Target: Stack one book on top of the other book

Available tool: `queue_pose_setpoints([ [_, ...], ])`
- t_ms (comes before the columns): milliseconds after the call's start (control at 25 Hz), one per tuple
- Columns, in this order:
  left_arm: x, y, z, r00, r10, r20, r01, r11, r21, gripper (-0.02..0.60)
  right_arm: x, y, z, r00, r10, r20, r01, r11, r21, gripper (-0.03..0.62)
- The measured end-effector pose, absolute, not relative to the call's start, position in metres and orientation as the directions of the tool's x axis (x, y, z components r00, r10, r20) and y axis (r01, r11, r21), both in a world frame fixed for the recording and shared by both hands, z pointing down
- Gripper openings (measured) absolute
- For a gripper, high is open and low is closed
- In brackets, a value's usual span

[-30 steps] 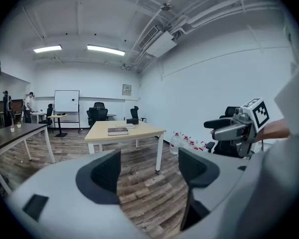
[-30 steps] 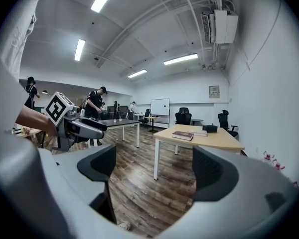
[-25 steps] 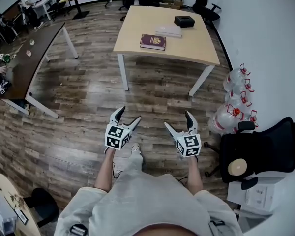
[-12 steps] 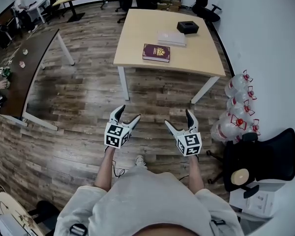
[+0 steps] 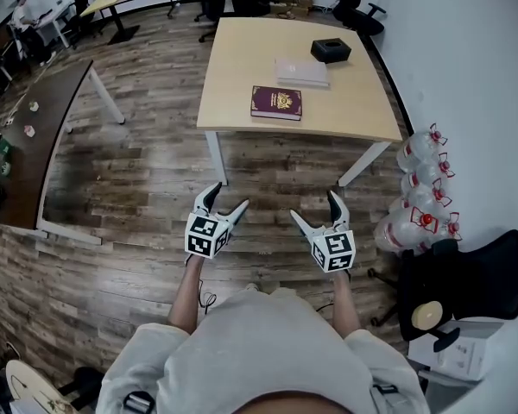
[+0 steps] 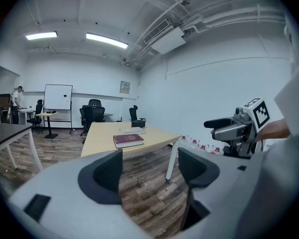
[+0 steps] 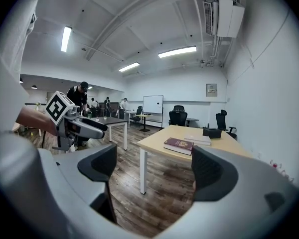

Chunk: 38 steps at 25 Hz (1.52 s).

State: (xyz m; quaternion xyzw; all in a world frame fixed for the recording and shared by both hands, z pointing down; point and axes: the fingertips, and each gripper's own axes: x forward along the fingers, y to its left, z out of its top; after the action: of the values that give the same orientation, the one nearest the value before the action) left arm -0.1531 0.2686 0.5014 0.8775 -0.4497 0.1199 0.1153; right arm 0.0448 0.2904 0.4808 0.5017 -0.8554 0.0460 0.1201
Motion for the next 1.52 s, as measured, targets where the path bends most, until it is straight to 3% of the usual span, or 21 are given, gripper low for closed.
queue_pose_setpoints([
  [800, -0.149, 0.156, 0.509, 0.552, -0.775, 0.307, -0.832, -0.537, 0.138, 0.36, 0.054, 0.185, 0.495, -0.458, -0.851, 0.255, -0.877, 0.48, 0.025, 0.44],
  [1520, -0.123, -0.03, 0.51, 0.505, -0.794, 0.337, -0.862, -0.484, 0.149, 0.359, 0.077, -0.013, 0.494, -0.513, -0.82, 0.253, -0.849, 0.529, -0.008, 0.434],
])
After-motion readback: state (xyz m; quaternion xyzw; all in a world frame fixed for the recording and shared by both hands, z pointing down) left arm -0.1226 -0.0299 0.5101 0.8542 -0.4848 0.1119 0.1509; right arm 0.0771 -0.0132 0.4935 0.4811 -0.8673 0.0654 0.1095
